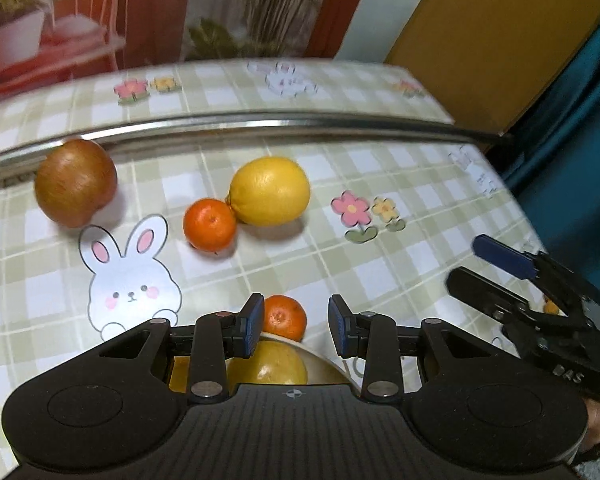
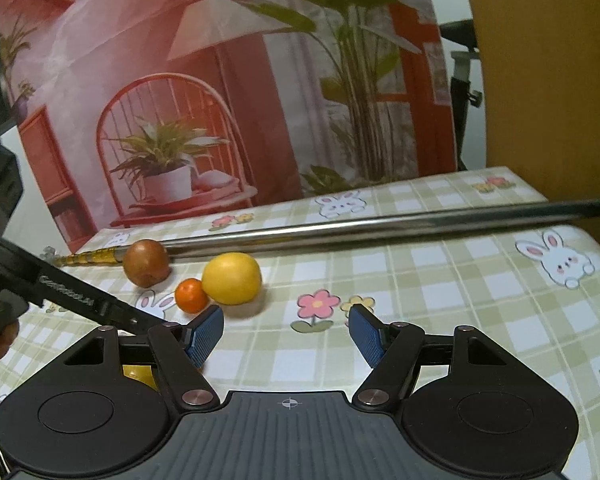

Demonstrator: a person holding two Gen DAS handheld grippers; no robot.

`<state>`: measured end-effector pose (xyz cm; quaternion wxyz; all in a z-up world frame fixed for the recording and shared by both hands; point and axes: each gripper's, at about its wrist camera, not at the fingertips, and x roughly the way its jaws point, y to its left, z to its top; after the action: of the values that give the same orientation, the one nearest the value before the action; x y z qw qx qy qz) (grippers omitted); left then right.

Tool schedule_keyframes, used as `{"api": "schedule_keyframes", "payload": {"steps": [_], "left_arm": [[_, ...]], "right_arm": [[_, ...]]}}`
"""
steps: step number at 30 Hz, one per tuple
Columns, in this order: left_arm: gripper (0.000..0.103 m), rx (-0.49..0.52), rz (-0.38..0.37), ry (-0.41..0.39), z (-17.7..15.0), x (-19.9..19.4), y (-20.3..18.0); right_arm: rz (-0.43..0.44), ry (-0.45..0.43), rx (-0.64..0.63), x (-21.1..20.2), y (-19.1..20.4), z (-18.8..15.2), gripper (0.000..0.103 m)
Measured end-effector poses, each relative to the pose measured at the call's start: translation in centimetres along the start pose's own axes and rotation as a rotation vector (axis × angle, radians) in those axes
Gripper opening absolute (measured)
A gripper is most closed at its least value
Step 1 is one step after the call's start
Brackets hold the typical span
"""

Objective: Organize fruits
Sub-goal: 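Grasp a small mandarin with the left tool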

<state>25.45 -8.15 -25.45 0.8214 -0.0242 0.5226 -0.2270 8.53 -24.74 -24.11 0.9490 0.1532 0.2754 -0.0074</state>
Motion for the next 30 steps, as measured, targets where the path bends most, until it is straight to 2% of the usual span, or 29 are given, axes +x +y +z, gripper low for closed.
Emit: {"api": "schedule_keyframes", "payload": {"steps": [5, 10, 16, 22, 27, 30], "left_arm": [[0.037, 0.004, 0.039, 0.081, 0.9, 1.9, -0.2], [0.037, 0.033, 0.099, 0.111, 1.5, 3.1, -0.4], [0.039, 0.046, 0.107, 0.139, 1.7, 4.2, -0.7], [0.036, 0.032, 0.092, 0.096, 1.0, 3.8, -0.7], [0.035, -0.016, 0.055, 0.028, 0.7, 2.0, 0.0], [0.035, -0.011, 0.061, -0.007, 0.6, 0.7, 0.2]], "right_arm": [[-0.001, 0.004, 0.028, 0.2, -0.9, -0.5, 0.066], [0.006, 0.012, 0.048, 0.4, -1.3, -0.9, 0.066], [0.003, 0.011, 0.057, 0.3, -1.5, -1.0, 0.066], [0.005, 0.013, 0.055, 0.2, -1.5, -1.0, 0.066], [0.012, 0.013, 0.045, 0.1, -1.3, -0.7, 0.066], [0.029, 0.016, 0.035, 0.2, -0.8, -0.4, 0.066]]}}
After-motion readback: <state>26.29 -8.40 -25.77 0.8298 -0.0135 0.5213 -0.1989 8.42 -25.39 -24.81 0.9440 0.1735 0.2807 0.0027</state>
